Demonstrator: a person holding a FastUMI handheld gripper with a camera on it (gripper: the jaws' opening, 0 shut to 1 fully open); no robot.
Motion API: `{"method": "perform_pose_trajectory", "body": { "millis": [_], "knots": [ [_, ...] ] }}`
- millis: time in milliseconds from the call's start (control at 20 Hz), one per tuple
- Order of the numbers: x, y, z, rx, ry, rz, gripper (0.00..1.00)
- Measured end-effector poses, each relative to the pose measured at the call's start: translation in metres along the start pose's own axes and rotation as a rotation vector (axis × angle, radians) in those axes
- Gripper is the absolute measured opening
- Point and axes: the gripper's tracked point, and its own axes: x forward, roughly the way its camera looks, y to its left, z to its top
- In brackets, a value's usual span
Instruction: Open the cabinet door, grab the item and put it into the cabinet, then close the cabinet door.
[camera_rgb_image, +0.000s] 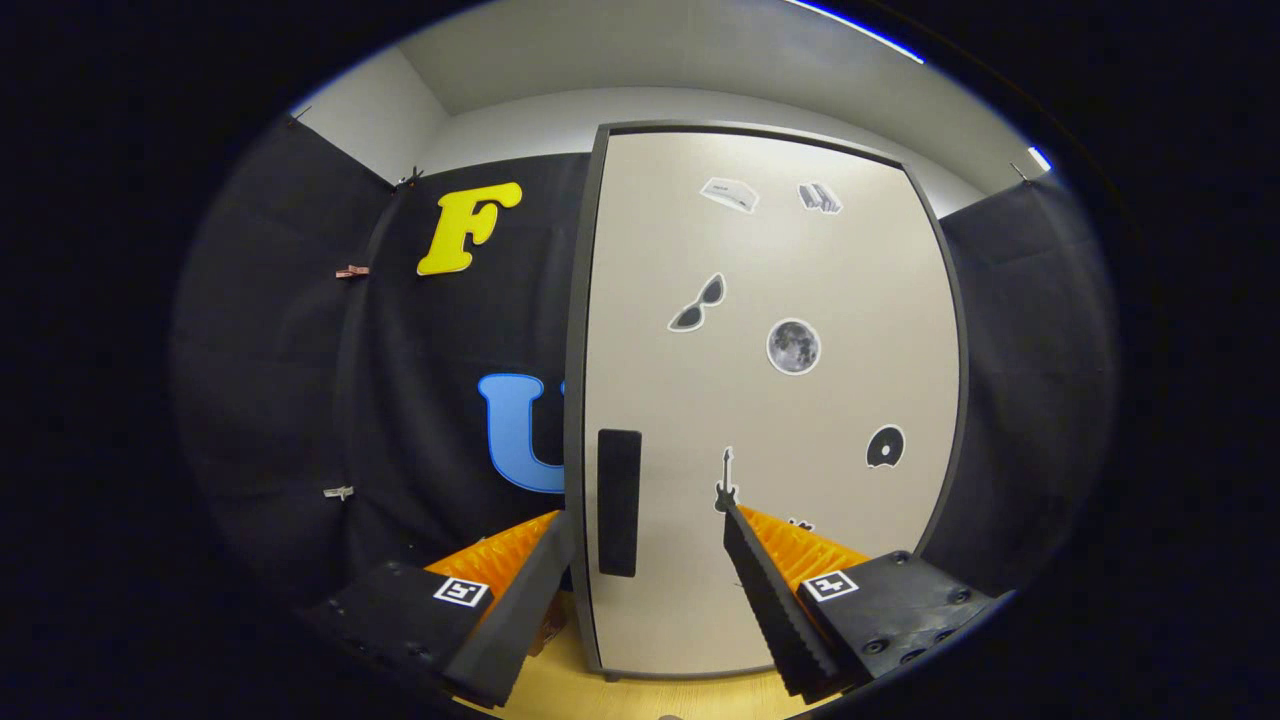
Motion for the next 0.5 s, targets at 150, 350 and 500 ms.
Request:
{"method": "perform_pose_trajectory", "body": {
  "millis": [150,350,500],
  "knots": [
    [0.015,0.007,-0.006,-0.005,0.0,0.017,0.97],
    [0.037,0.006,-0.018,-0.008,0.016,0.001,0.97],
    [0.052,0.005,-0.022,0.006,0.019,-0.013,0.95]
  ]
}}
